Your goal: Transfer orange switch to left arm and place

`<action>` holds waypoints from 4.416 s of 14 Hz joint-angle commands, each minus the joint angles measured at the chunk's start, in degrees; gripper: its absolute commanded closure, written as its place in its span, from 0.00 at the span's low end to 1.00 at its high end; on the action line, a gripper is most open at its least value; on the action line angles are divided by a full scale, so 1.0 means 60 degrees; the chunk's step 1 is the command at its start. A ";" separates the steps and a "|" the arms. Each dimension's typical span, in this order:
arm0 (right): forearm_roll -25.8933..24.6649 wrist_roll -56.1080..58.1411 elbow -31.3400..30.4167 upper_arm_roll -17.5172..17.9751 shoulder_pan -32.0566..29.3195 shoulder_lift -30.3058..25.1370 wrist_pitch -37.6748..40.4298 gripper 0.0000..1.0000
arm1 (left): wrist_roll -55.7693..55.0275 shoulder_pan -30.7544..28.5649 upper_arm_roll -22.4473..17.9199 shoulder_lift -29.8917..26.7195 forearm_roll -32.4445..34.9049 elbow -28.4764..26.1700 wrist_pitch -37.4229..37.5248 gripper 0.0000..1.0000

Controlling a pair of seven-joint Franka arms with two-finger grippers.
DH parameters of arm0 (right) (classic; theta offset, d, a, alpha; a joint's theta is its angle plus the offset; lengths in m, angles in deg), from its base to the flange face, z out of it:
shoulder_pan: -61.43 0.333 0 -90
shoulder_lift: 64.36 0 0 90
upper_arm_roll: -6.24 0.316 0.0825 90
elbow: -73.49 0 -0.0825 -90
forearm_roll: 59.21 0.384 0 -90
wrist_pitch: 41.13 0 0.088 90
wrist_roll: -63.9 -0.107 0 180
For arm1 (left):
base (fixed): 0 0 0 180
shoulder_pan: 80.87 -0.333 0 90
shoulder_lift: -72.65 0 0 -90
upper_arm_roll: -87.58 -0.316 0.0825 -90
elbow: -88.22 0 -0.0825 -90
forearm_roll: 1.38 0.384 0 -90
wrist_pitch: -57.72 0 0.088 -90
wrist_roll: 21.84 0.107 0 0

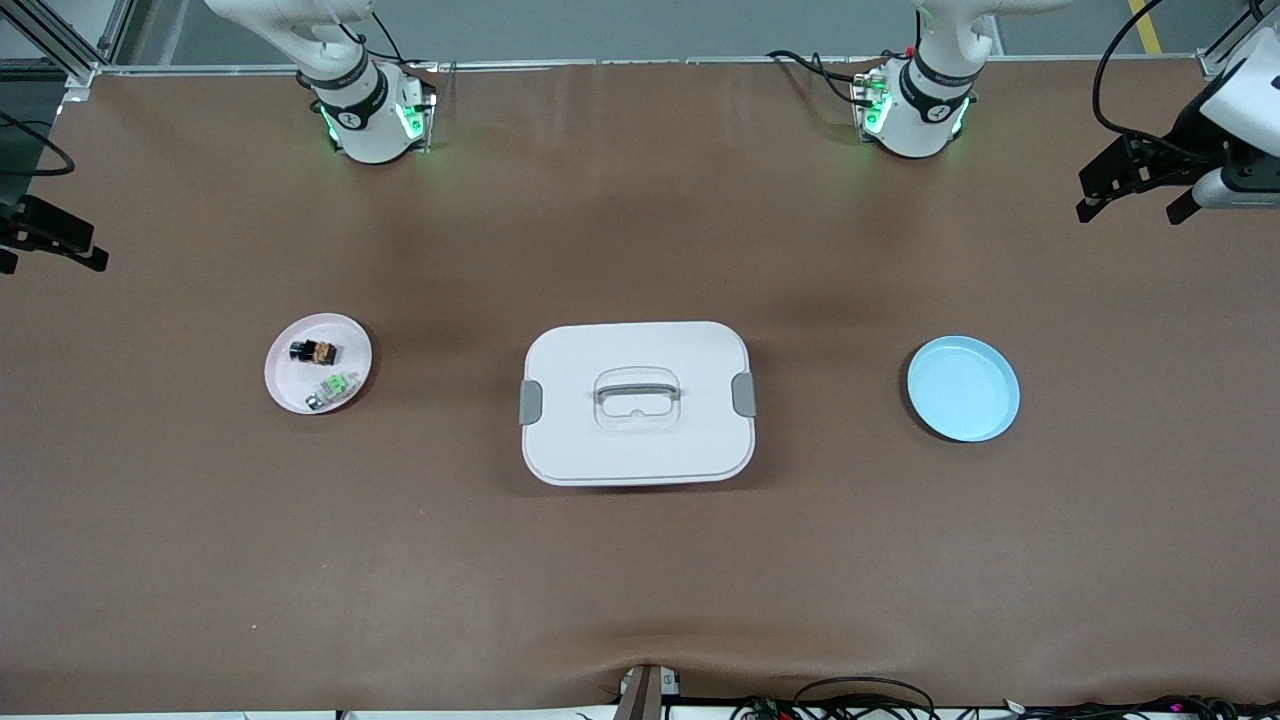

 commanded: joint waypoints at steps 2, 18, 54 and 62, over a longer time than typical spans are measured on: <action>0.0060 -0.0870 0.0059 0.0052 -0.0099 -0.0059 0.0074 0.00 | -0.0011 0.0002 0.0032 0.0036 0.0101 0.0128 0.0137 0.00; 0.0134 -0.0708 0.0059 0.0067 -0.0055 0.0261 -0.0526 0.00 | 0.0224 -0.0013 0.0003 0.0388 0.0145 0.0699 0.0152 0.00; 0.0309 -0.0503 -0.8275 0.0096 0.0048 0.1786 -0.9708 0.00 | 0.0165 0.0939 -0.0744 0.2644 0.0247 0.3175 0.1309 0.00; 0.0294 -0.0503 -0.8744 0.0096 0.0136 0.2270 -1.0925 0.00 | 0.0209 0.0793 -0.0685 0.2644 0.0145 0.3160 0.1309 0.00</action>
